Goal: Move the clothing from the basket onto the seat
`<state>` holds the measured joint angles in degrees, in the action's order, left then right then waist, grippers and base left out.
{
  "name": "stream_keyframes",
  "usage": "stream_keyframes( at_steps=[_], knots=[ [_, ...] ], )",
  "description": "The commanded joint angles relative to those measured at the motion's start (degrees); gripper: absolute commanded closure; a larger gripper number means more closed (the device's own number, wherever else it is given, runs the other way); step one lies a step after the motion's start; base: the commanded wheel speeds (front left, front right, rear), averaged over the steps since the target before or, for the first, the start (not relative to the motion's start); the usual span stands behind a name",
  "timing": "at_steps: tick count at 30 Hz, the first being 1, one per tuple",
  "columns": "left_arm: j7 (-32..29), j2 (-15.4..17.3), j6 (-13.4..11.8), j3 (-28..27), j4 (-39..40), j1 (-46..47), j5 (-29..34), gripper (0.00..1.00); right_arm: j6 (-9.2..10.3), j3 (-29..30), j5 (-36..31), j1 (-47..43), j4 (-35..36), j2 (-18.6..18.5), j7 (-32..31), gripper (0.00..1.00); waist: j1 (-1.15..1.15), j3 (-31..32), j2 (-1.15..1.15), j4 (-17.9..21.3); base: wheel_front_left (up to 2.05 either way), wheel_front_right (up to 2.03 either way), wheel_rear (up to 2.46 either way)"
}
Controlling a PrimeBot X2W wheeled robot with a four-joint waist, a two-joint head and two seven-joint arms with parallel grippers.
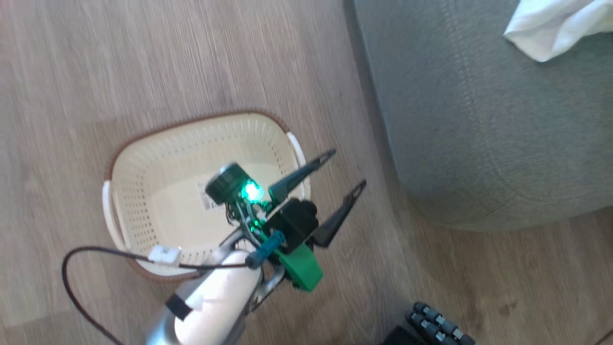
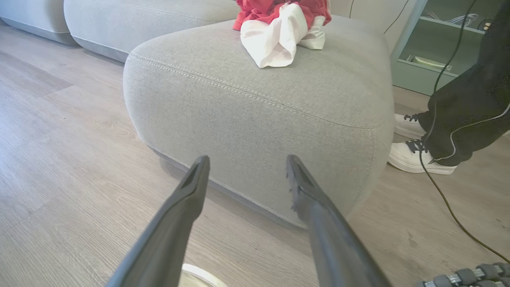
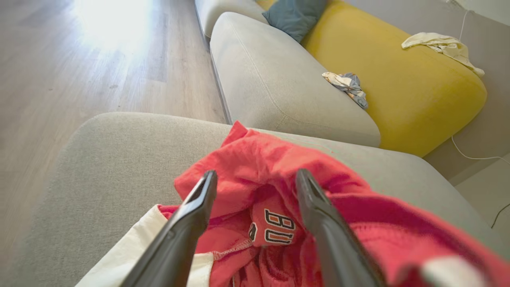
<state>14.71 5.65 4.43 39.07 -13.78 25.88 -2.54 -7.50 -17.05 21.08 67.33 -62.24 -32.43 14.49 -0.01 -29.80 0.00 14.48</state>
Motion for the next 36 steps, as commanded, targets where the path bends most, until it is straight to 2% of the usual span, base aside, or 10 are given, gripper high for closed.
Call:
stream_keyframes(
  at_steps=[1,10,15,19,21,22,28,33,36],
  knots=[
    [0.3,-0.6,0.1,-1.3,1.6,-0.7,-0.1,0.0,0.01,-0.7,0.6,-1.4,1.8,-1.8,0.5,0.0,0.01,2.6,0.0,0.3,0.0,0.0,0.0],
    [0.3,-1.6,-0.4,-3.5,2.3,-4.3,-0.5,0.0,0.01,-4.6,3.4,-5.1,10.1,-3.1,0.5,0.0,0.01,10.1,0.0,0.4,0.0,0.0,0.0],
    [0.3,-2.1,-1.0,-5.1,3.3,-6.3,-0.9,0.0,0.01,-3.5,4.0,-9.1,19.4,-3.8,0.5,0.0,0.01,14.2,0.0,-0.5,0.0,0.0,0.0],
    [0.3,-2.4,-1.7,-6.3,4.5,-7.9,-0.7,0.0,0.01,-0.8,3.2,-14.0,30.0,-4.2,0.5,0.0,0.01,17.0,0.0,-1.7,0.0,0.0,0.0],
    [0.3,-2.4,-2.2,-7.1,5.2,-8.8,-0.6,0.0,0.01,0.8,3.8,-17.1,36.2,-3.0,0.5,0.0,0.01,18.0,0.0,-2.4,0.0,0.0,0.0],
    [0.3,-2.4,-2.2,-7.1,5.2,-8.8,-0.6,0.0,0.01,0.8,3.8,-17.1,36.2,-3.0,0.5,0.0,0.01,18.0,0.0,-2.4,0.0,0.0,0.0],
    [0.3,-2.6,-3.2,-9.6,7.3,-11.0,-0.9,0.0,0.01,4.0,3.2,-28.5,50.1,-0.7,0.5,0.0,0.01,20.5,0.0,-5.8,0.0,0.0,0.0],
    [0.3,-2.7,-4.5,-12.8,9.2,-11.7,-2.2,0.0,0.01,8.8,2.8,-38.2,58.4,2.6,0.5,0.0,0.01,21.6,0.0,-10.0,0.0,0.0,0.0],
    [0.3,-2.7,-5.9,-14.9,10.1,-12.3,-2.1,0.0,0.01,10.4,2.6,-43.2,61.2,5.5,0.5,0.0,0.01,22.2,0.0,-12.2,0.0,0.0,0.0]
  ],
)
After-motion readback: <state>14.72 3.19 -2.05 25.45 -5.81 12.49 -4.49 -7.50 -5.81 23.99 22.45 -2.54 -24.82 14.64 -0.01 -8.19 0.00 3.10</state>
